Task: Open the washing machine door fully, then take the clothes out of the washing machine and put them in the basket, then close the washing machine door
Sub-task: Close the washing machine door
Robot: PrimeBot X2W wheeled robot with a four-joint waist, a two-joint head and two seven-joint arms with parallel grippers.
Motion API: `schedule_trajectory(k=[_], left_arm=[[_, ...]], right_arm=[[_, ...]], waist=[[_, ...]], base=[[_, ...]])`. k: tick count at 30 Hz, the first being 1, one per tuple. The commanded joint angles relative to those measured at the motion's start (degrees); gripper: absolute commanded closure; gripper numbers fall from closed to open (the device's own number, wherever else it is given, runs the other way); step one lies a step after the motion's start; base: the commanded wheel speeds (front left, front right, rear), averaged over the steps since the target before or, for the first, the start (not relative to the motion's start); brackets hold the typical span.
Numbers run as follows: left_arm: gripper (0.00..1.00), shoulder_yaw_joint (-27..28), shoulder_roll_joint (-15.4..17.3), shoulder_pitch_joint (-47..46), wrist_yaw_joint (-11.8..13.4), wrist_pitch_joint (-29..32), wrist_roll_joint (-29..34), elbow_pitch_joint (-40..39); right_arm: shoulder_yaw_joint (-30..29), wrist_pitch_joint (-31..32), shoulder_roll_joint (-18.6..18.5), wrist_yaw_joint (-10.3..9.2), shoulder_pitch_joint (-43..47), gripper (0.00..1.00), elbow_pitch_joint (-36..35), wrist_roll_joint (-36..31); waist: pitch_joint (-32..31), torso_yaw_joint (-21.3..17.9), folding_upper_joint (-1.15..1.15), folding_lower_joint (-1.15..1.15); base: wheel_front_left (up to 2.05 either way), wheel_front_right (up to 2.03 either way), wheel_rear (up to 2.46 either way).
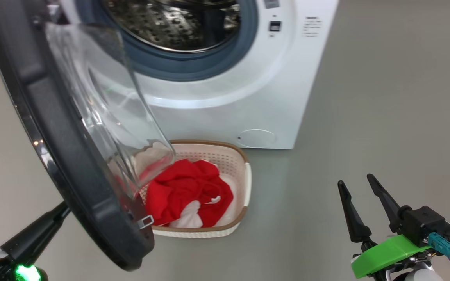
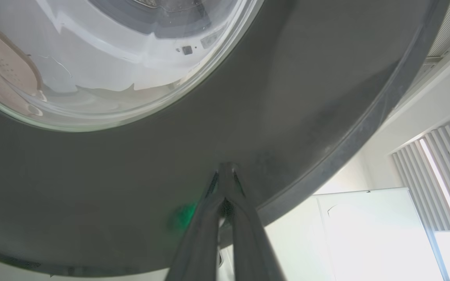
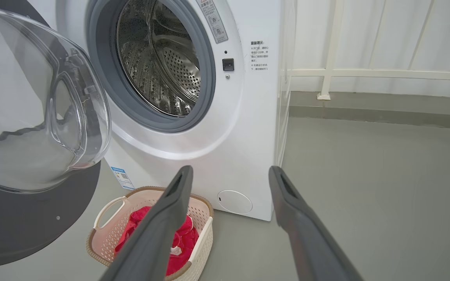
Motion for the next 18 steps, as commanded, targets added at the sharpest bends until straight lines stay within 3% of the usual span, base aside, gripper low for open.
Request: schedule_trajectory(k=[1,10,18], left_arm=[[1.00,1.77,1.27,-1.76,0.22,0.61,-0.32,-1.98],[1.00,0.80,0.97,-4.17,1.05,1.00,-0.50,-3.27],[1.00,-1.72,-0.39,-9.20,1.65,0.59,0.04,-2.93]], right_arm=[[1.63,-0.57,-0.42,0.36,-2.06,0.00,-1.10,0.38],[2.63,-1.54,-0.42,0.36,-3.35,0.00,-0.43,1.59],[2.97,-2.25,-0.42,0.36,-4.30,0.00,0.19,1.87]], waist=[[0.27,-3.12,0.00,0.00],[1.62,-9.09,0.00,0.00],[3.57,-11.36,0.00,0.00]], base=[[0.00,0.00,0.00],[0.00,0.00,0.00],[0.00,0.00,0.00]])
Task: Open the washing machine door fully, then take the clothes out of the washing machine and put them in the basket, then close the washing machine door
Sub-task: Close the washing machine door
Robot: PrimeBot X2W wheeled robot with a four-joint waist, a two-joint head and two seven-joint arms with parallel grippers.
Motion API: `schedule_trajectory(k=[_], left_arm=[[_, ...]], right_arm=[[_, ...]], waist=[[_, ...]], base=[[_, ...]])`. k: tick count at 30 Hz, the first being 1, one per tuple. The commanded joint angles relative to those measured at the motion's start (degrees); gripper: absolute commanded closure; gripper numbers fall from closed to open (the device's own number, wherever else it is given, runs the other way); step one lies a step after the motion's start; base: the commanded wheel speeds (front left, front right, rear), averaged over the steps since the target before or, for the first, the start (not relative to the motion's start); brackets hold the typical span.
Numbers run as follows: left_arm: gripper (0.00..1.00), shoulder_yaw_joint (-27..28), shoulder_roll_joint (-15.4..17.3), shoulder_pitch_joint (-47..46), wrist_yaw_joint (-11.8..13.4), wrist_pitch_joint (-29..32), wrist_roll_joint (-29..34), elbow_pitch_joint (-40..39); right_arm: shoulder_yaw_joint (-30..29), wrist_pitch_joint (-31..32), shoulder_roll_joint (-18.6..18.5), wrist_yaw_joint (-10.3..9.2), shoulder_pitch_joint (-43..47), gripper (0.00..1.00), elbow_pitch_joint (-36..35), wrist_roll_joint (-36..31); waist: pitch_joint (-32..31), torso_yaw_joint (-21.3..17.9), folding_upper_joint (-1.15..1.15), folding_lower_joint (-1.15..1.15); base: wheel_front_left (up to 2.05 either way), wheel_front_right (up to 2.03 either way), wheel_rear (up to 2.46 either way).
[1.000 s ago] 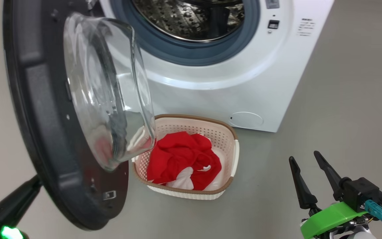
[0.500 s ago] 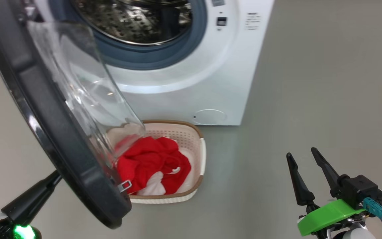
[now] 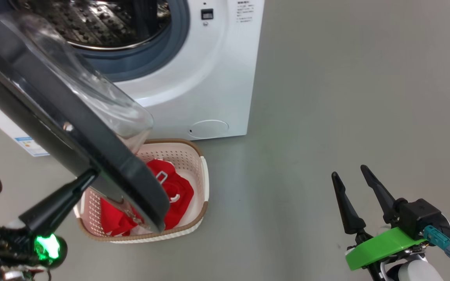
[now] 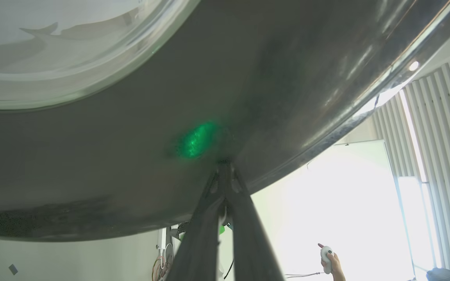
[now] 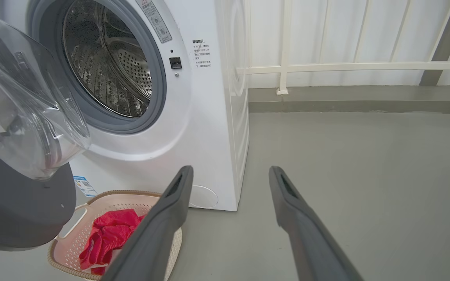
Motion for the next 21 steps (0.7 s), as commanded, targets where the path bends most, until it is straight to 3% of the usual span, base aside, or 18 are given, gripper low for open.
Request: schedule_trajectory(k=[1,21], left_arm=[[1.00,1.75,1.35,-3.62,0.37,0.19,0.15,-0.78],[1.00,-0.25,0.39,-16.16,-0.87,-0.67,1.53,8.31]], right_arm=[[1.64,-0.73,-0.41,0.36,-2.42,0.00,-1.12,0.94],[3.13,-2.44,-0.41,0.36,-5.14,0.00,1.30,2.30]], waist=[[1.32,-1.43,0.00,0.00],[4.00,-4.13,0.00,0.00]], base=[[0.00,0.00,0.00],[0.00,0.00,0.00]])
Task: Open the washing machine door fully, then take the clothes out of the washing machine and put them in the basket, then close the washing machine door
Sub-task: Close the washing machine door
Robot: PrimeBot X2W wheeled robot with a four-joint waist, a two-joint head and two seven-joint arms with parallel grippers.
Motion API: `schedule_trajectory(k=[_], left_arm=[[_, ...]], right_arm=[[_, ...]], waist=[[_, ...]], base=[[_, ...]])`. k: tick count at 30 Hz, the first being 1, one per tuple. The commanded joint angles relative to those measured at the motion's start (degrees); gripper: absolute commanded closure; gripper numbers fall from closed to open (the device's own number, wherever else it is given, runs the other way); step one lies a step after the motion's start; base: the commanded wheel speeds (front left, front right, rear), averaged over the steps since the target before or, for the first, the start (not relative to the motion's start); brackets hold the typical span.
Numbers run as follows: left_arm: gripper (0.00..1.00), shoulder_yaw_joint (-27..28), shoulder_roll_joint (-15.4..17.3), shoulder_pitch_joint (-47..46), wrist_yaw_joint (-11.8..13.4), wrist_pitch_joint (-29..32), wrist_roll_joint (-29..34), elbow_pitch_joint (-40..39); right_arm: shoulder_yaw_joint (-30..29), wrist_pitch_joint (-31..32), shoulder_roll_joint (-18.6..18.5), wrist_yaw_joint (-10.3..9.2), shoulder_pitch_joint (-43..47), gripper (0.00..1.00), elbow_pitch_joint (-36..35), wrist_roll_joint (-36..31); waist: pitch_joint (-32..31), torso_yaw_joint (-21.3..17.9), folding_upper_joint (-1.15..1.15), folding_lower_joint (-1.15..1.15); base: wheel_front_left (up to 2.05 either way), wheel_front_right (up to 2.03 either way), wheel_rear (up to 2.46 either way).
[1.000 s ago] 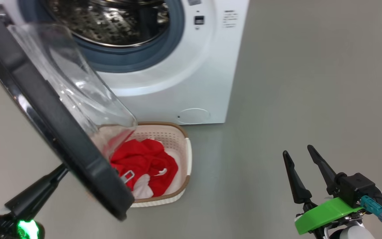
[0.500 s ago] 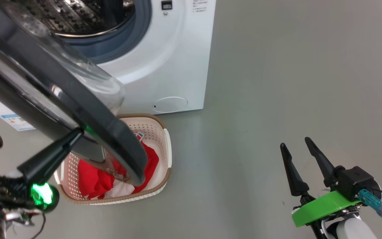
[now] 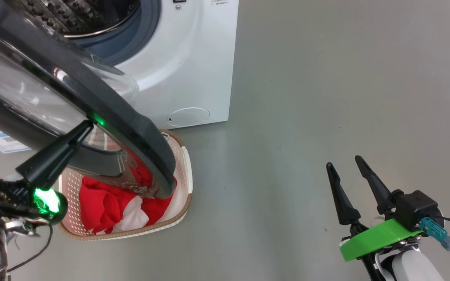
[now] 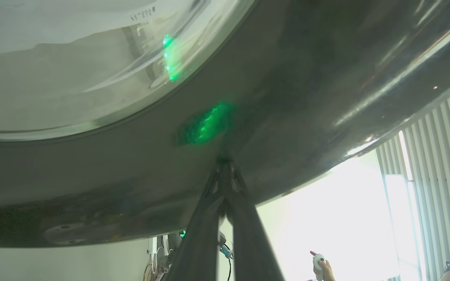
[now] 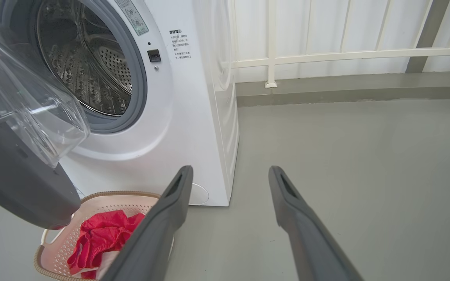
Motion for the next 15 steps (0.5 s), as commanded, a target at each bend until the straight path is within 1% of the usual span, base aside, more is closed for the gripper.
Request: schedule_trajectory(k=[1,8,12,15], left_arm=[[1.00,2.12,1.77,-1.71,-0.83,0.02,0.47,-1.02],[1.00,4.90,0.37,2.49,-3.27,-0.70,-0.63,-2.76],[1.00,7.30,-1.46,6.69,-4.66,-2.10,-1.18,-4.54],[1.00,8.97,-3.45,10.10,-5.49,-3.40,-1.41,-5.53]], right_arm=[[1.39,-0.73,-0.40,0.36,-1.44,0.00,-0.99,0.24],[1.95,-1.20,-0.40,0.36,-1.64,0.00,0.00,0.54],[1.89,-1.39,-0.40,0.36,-1.38,0.00,0.56,0.41],[1.70,-1.47,-0.40,0.36,-1.12,0.00,0.82,0.24]], waist=[[-0.08,0.10,0.00,0.00],[-0.77,1.24,0.00,0.00],[-1.73,2.26,0.00,0.00],[-2.42,2.96,0.00,0.00]], base=[[0.00,0.00,0.00],[0.00,0.00,0.00],[0.00,0.00,0.00],[0.00,0.00,0.00]])
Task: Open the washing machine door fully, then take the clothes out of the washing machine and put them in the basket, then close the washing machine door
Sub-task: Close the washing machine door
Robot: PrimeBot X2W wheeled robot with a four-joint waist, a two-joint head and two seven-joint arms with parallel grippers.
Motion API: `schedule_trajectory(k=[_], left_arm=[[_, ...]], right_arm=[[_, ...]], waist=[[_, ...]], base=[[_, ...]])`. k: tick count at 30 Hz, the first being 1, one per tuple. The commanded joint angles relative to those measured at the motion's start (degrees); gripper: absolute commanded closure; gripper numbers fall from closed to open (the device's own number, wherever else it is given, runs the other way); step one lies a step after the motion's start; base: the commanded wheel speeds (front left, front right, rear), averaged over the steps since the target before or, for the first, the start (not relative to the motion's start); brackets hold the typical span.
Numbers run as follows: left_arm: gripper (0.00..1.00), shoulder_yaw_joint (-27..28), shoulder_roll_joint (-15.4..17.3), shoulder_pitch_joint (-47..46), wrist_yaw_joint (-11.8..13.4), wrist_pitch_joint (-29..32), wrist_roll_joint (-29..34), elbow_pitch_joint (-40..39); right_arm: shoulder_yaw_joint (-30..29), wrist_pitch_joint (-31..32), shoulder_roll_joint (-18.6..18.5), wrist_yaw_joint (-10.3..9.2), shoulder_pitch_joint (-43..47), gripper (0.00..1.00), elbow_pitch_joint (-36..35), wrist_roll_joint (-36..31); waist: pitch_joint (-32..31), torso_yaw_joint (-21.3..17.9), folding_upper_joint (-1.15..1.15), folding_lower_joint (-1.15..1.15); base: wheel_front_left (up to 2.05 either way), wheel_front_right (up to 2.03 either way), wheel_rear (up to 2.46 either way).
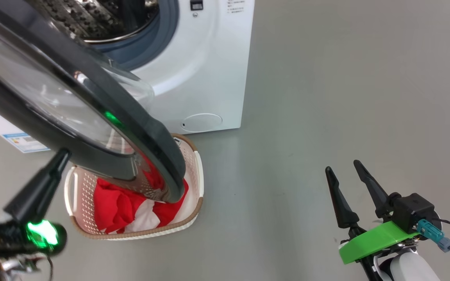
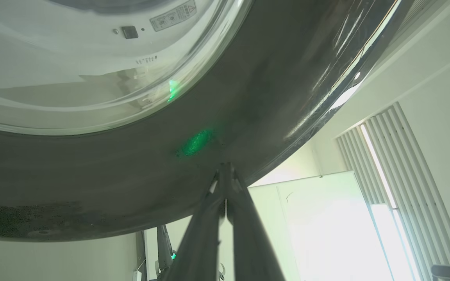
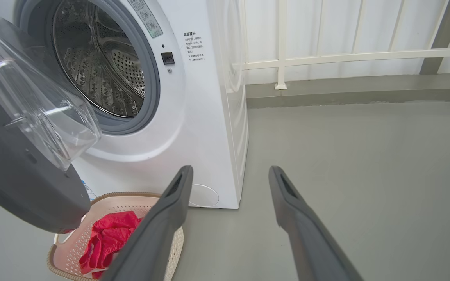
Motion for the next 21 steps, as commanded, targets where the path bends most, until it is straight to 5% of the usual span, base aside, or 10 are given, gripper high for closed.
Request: schedule_trajectory(k=[1,2,3,5,6,21], left_arm=[[1.00,2.56,0.59,1.30,-1.03,-0.05,-0.58,-2.05],[0.97,2.82,-0.03,2.51,-1.23,-0.46,-0.24,-2.50],[0.71,2.89,-0.77,3.63,-1.41,-0.69,-0.04,-2.87],[0.43,3.42,-2.24,5.65,-1.75,-1.55,0.48,-3.51],[0.00,3.69,-2.86,6.56,-1.91,-1.90,0.84,-3.79],[0.00,4.93,-9.10,14.46,-2.62,-17.52,18.05,-11.12]], right_arm=[[1.20,-0.72,-0.39,0.36,-0.98,0.00,-1.02,-0.22],[1.12,-0.74,-0.39,0.36,-0.87,0.00,-0.97,-0.29],[0.99,-0.75,-0.39,0.36,-0.74,0.00,-0.93,-0.36],[0.91,-0.77,-0.39,0.36,-0.49,0.00,-0.79,-0.48],[0.98,-0.74,-0.39,0.36,-0.39,0.00,-0.73,-0.51],[0.12,0.00,-0.39,0.36,1.81,0.00,-0.16,-0.82]], waist=[[-0.81,0.76,0.00,0.00],[-0.98,0.97,0.00,0.00],[-1.19,1.26,0.00,0.00],[-1.63,1.69,0.00,0.00],[-1.81,1.83,0.00,0.00],[-5.26,3.17,0.00,0.00]], base=[[0.00,0.00,0.00],[0.00,0.00,0.00],[0.00,0.00,0.00],[0.00,0.00,0.00],[0.00,0.00,0.00],[0.00,0.00,0.00]])
